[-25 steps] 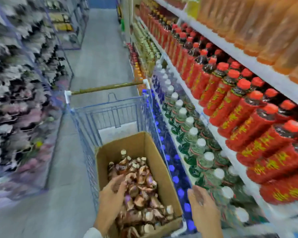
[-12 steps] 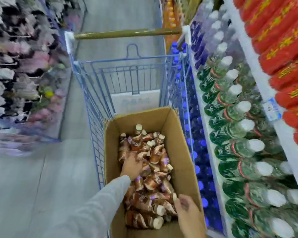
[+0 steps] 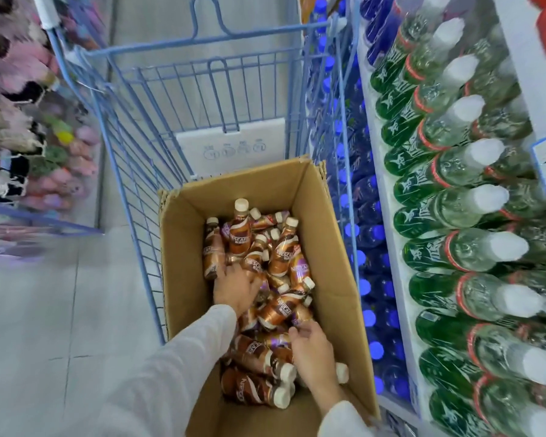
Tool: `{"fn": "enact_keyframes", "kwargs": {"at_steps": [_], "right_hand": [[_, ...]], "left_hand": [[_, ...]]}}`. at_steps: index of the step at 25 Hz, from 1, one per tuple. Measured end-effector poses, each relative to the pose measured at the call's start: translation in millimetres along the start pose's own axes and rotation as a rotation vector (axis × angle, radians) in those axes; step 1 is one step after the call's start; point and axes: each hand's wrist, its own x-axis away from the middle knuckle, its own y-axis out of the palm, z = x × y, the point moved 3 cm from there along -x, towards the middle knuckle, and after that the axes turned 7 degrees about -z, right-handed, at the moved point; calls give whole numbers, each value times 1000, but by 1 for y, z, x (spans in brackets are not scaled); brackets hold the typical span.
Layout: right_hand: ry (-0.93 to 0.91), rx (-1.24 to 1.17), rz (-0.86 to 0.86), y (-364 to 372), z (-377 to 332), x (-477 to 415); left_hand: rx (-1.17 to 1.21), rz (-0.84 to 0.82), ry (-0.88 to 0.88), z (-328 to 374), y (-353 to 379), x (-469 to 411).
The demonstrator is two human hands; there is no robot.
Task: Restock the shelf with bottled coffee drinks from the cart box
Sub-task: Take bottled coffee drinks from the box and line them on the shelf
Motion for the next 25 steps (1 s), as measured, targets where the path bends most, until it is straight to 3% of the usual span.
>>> {"fn": "enact_keyframes", "kwargs": {"at_steps": [4, 12, 18, 22, 25], "right_hand": [[47, -125, -56, 22, -8, -45], [254, -373, -35, 59, -13, -105], [106, -411, -24, 32, -17, -39], [-75, -608, -29, -5, -24, 57], [-210, -737, 90, -39, -17, 128]], "left_hand": [[837, -255, -173, -12, -3, 59], [1304, -255, -170, -30, 0, 150], [1206, -194, -50, -31, -22, 176], [1041, -208, 128, -10, -47, 205], [977, -243, 238, 21, -59, 229]]}}
